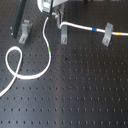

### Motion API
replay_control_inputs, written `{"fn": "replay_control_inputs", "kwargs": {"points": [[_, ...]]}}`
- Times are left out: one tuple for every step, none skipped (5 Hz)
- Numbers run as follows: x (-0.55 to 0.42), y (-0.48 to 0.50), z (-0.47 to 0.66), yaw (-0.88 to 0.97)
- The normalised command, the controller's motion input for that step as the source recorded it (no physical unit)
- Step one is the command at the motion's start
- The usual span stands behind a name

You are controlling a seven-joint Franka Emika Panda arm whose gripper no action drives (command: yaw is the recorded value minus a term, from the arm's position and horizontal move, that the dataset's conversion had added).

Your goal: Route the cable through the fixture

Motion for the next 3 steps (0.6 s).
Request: {"fn": "replay_control_inputs", "kwargs": {"points": [[-0.205, -0.036, 0.03, -0.24], [-0.445, -0.165, 0.11, -0.52], [-0.101, 0.035, 0.05, -0.37]]}}
